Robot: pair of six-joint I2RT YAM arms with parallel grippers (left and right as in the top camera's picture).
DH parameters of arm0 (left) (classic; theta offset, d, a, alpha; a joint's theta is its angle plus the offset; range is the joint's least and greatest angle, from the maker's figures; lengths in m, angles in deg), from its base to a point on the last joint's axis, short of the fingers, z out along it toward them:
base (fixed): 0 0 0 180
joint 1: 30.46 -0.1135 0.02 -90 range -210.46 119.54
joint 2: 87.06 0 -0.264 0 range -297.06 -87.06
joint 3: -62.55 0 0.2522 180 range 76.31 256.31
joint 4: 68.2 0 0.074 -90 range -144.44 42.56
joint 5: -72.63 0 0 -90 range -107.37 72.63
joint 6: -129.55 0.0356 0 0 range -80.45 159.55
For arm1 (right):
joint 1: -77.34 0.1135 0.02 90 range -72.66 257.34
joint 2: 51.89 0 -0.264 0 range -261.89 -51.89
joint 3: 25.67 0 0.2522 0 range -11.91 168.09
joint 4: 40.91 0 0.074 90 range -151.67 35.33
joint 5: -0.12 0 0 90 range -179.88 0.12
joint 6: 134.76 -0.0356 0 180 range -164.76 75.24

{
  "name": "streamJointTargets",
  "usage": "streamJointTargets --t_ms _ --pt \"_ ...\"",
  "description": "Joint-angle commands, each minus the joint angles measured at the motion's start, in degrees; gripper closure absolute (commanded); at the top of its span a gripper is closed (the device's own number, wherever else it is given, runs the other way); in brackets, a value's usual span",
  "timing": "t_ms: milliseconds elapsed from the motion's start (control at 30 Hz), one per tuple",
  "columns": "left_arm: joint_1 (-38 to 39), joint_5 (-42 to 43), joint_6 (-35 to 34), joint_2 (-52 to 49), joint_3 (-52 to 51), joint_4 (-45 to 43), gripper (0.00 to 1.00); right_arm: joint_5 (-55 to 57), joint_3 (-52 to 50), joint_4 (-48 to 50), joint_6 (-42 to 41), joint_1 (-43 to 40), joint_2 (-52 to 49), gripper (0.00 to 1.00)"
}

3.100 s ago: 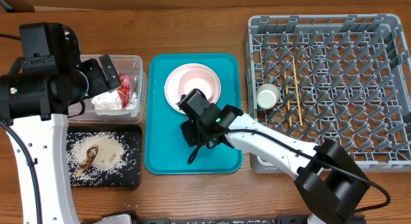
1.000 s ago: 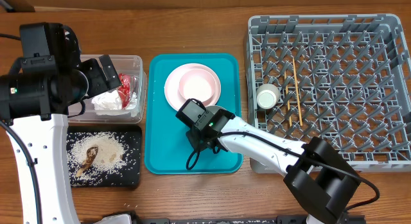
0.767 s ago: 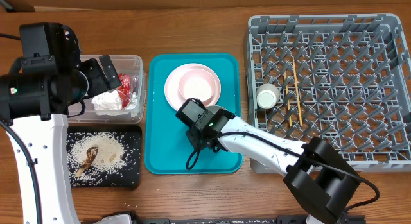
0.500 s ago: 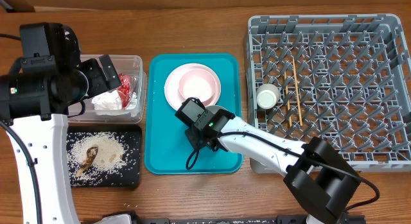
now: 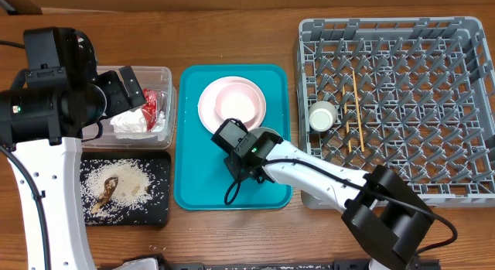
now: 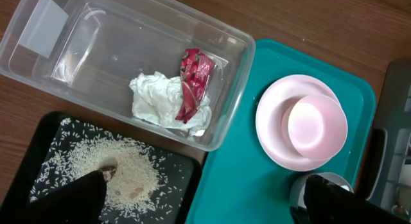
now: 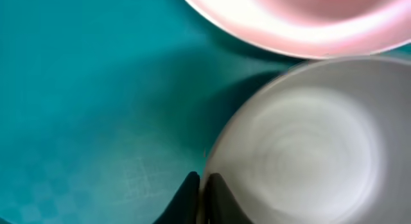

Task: Sort waste into correct bins and load items into the dishwasher
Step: 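Grasp grey bowl rim with right gripper, then lift grey bowl and carry it right over dish rack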

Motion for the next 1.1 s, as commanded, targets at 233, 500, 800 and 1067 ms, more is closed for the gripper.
streamJointTargets --t_ms 233,500,800,1067 --pt "-0.22 -0.39 0.17 -0.28 0.59 -0.04 0.0 1.05 -0.02 -0.59 0.02 0.22 -0.42 0.96" --pt "-0.22 -0.39 0.17 -0.28 0.59 -0.07 0.0 0.33 6.93 -10.21 0.04 0.22 2.95 0.96" --pt "-0.22 -0.39 0.17 -0.28 0.59 -0.04 0.0 -2.45 15.3 -17.22 5.95 -0.24 8.33 0.96" --pt "-0.22 -0.39 0.17 -0.28 0.59 -0.07 0.0 -12.04 16.87 -17.05 12.11 -10.34 13.03 0.96"
